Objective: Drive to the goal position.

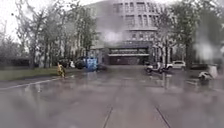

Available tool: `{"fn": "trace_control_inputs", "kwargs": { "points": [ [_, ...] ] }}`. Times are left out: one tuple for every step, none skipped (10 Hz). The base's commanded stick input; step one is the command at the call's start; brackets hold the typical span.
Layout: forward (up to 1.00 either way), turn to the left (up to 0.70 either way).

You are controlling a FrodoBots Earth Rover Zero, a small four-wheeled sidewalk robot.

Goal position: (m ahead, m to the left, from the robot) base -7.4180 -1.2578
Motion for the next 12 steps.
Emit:
{"fn": "trace_control_inputs", "kwargs": {
  "points": [
    [0.00,0.70],
    [0.00,0.70],
    [0.00,0.70],
    [0.00,0.70],
    [0.00,0.70],
    [0.00,0.70],
    [0.00,0.70],
    [0.00,0.70],
    [0.00,0.70],
    [0.00,0.70],
    [0.00,0.70],
    [0.00,0.70]
  ]
}}
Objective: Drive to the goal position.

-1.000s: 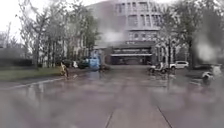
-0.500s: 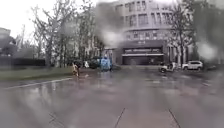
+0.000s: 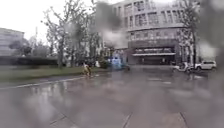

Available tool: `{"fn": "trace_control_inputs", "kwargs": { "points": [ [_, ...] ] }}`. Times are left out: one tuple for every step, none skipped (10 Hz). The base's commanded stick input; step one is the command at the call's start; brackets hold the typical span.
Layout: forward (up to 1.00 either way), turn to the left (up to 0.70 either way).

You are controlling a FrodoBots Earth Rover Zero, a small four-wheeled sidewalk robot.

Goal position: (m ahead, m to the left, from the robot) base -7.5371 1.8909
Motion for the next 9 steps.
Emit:
{"fn": "trace_control_inputs", "kwargs": {
  "points": [
    [0.00,0.70],
    [0.00,0.70],
    [0.00,0.70],
    [0.00,0.70],
    [0.00,0.70],
    [0.00,0.70],
    [0.00,0.70],
    [0.00,0.70],
    [0.00,0.70]
  ]
}}
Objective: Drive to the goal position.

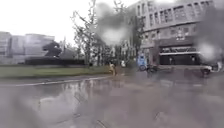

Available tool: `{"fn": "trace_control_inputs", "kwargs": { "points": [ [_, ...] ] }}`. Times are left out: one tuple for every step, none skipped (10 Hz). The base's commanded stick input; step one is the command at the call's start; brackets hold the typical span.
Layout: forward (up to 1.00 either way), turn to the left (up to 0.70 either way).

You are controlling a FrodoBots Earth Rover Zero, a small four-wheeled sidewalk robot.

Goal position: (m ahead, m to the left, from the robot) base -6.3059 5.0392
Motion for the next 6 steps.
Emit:
{"fn": "trace_control_inputs", "kwargs": {
  "points": [
    [0.00,0.70],
    [0.00,0.70],
    [0.00,0.70],
    [0.00,0.70],
    [0.00,0.70],
    [0.00,0.70]
  ]
}}
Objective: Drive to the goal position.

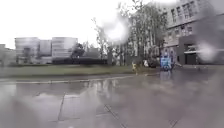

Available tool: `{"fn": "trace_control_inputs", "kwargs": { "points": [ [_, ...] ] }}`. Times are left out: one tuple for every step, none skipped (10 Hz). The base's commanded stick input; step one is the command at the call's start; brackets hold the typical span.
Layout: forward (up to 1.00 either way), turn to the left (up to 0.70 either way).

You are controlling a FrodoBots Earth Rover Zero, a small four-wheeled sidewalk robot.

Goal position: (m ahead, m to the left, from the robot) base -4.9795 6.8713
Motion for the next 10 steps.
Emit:
{"fn": "trace_control_inputs", "kwargs": {
  "points": [
    [0.00,0.70],
    [0.00,0.70],
    [0.00,0.70],
    [0.00,0.70],
    [0.00,0.70],
    [0.00,0.70],
    [0.00,0.70],
    [0.00,0.70],
    [0.00,0.70],
    [0.00,0.70]
  ]
}}
